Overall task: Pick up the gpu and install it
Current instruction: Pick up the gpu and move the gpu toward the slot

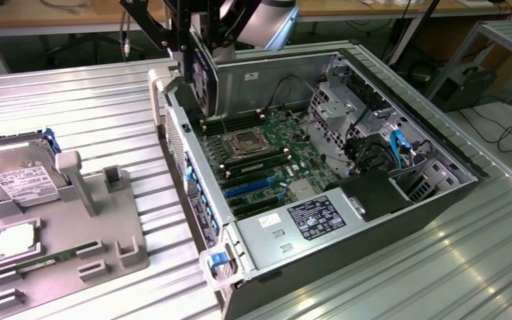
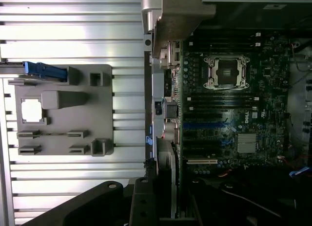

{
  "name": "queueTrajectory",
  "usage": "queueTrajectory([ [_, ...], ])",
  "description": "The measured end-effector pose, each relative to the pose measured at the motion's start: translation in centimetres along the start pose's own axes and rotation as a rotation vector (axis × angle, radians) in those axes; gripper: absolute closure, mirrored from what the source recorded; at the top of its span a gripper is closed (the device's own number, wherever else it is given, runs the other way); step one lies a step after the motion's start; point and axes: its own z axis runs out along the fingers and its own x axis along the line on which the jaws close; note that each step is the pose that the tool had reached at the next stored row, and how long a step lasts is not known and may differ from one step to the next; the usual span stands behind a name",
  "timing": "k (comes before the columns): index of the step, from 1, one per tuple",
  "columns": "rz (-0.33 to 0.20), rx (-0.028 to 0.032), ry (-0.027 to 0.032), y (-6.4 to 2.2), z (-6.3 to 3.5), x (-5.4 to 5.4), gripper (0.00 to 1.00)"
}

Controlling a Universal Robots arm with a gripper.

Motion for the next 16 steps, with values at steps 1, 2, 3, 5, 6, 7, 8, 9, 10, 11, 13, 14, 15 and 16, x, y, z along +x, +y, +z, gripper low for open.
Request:
queueTrajectory([
  [1,0.0,0.0001,0.0,0.0,0.0,-0.1,0.72],
  [2,0.0,0.0,0.0,0.0,0.0,-0.2,0.72],
  [3,0.0,0.0,0.0,0.0,0.01,-0.3,0.72],
  [5,0.0,0.0001,0.0,0.01,0.01,-0.6,0.72],
  [6,0.0,0.0,0.0,0.01,0.02,-0.7,0.72],
  [7,0.0,0.0001,0.0001,0.01,0.02,-0.8,0.72],
  [8,0.0,0.0,0.0,0.01,0.02,-0.9,0.72],
  [9,0.0,0.0,0.0,0.01,0.02,-0.9,0.72],
  [10,0.0,0.0,0.0,0.01,0.03,-1.1,0.72],
  [11,0.0,0.0,0.0,0.01,0.03,-1.2,0.72],
  [13,0.0,0.0,0.0,0.01,0.03,-1.4,0.72],
  [14,0.0,0.0001,0.0,0.01,0.03,-1.5,0.72],
  [15,0.0,0.0,0.0,0.01,0.04,-1.5,0.72],
  [16,0.0,0.0,0.0,0.01,0.04,-1.6,0.72],
])
